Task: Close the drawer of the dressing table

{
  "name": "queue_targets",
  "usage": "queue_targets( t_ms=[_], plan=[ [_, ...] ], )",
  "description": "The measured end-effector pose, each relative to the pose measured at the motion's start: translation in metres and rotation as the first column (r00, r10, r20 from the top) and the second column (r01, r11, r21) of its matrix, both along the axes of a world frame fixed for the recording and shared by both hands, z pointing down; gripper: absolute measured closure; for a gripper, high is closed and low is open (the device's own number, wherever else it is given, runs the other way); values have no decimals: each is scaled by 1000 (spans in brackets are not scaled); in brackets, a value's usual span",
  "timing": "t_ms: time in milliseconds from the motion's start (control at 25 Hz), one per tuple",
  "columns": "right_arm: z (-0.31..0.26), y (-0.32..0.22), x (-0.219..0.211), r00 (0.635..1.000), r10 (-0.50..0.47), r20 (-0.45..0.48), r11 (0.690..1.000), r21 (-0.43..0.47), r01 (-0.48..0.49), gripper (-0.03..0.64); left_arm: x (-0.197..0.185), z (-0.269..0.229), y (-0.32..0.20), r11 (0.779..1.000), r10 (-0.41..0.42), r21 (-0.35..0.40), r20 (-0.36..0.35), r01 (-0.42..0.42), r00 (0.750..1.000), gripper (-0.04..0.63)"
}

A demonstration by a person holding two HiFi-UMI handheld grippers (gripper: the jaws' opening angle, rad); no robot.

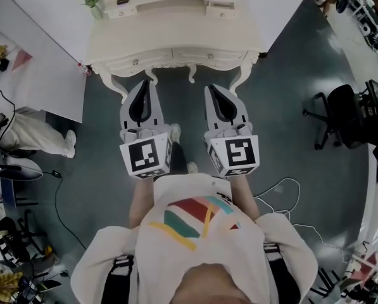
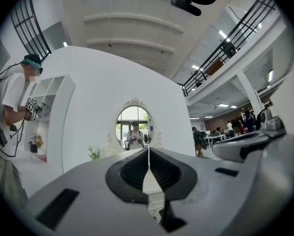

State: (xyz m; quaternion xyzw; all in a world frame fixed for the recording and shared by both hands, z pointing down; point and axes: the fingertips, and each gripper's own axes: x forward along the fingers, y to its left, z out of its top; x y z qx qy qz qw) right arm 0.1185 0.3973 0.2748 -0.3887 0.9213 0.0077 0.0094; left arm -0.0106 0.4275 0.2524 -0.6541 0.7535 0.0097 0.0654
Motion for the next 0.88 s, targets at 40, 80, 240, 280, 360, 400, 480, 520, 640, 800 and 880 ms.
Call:
queue_targets(
  t_ms=[40,80,240,280,360,400,480,520,640,800,880],
  plan=[
    [0,-2,2,1000,2,4,1000,0,-2,617,0,-1,-2,1000,1,5,4,-1,1000,586],
    [0,-5,3,1000,4,8,1000,2,-4,617,0,-2,-4,1000,1,10,8,-1,1000,586],
    [2,-19,-1,1000,7,17,1000,7,-7,617,-7,-2,-17,1000,3,25,18,-3,1000,586],
    [1,-22,-3,1000,7,18,1000,9,-7,617,-11,-2,-21,1000,3,29,16,-4,1000,586],
    [-1,-30,-5,1000,9,21,1000,20,-10,617,-16,-3,-32,999,5,38,15,-6,1000,586],
    [-2,-36,-6,1000,13,23,1000,27,-13,617,-19,-4,-38,999,8,43,15,-9,1000,586],
    [-4,-48,-8,999,24,25,999,37,-25,617,-22,-6,-53,998,18,54,14,-19,1000,586],
    [-4,-55,-9,999,30,23,999,41,-31,617,-23,-8,-61,998,25,59,13,-26,1000,586],
    [-4,-80,-18,999,44,15,998,44,-44,617,-28,-9,-88,997,43,66,15,-44,999,586],
    [0,-115,-36,999,53,6,998,36,-54,617,-43,-4,-124,997,55,53,8,-56,998,586],
    [1,-136,-47,998,67,-4,997,38,-67,617,-55,-1,-145,997,56,47,-7,-55,998,586]
  ],
)
